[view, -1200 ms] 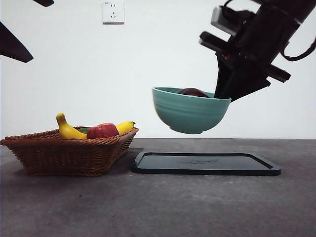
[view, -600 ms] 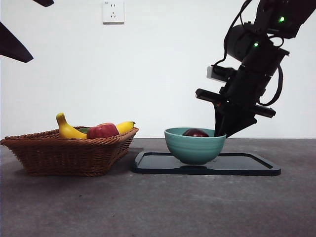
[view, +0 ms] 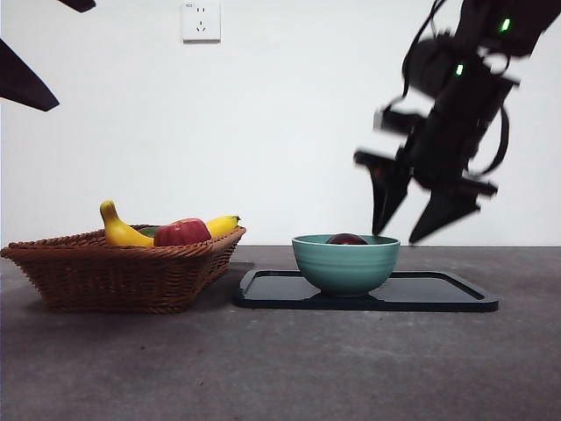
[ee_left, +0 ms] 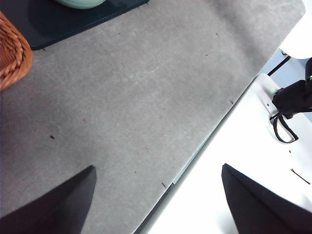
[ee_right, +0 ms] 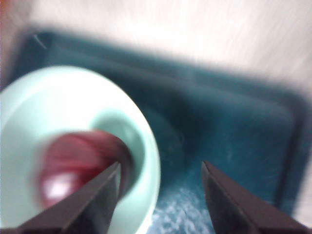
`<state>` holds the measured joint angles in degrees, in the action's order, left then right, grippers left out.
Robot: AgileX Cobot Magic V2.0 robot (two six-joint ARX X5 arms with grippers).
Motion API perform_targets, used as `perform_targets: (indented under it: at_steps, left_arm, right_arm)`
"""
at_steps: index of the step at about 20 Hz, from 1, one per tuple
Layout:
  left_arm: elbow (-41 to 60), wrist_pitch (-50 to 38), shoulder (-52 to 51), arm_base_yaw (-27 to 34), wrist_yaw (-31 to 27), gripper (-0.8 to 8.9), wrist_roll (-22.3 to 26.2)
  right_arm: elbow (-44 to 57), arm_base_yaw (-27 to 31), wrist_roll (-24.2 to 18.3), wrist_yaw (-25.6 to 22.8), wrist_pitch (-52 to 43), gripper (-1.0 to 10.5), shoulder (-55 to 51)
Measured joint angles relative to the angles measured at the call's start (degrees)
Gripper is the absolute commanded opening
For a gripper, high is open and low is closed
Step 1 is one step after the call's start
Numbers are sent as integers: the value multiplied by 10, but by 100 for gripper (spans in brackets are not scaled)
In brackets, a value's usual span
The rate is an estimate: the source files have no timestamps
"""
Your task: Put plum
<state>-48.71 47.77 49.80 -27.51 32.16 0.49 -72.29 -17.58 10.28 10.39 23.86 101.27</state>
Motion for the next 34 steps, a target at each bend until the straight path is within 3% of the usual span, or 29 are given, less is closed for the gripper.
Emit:
perform_targets:
  at_steps: [11, 19, 26, 34]
  left_arm:
    - [0, 0, 0, 0, 0, 404, 0]
    - [0, 0, 0, 0, 0, 404, 0]
    - [0, 0, 0, 0, 0, 404, 0]
    - [0, -4, 0, 0, 0, 404, 0]
  right_arm:
    - [1, -29, -43, 1, 247, 268, -377]
    - [156, -65, -43, 65, 270, 267, -580]
    - [305, -75, -15, 95, 274, 267, -682]
    - [313, -75, -8, 95, 272, 267, -695]
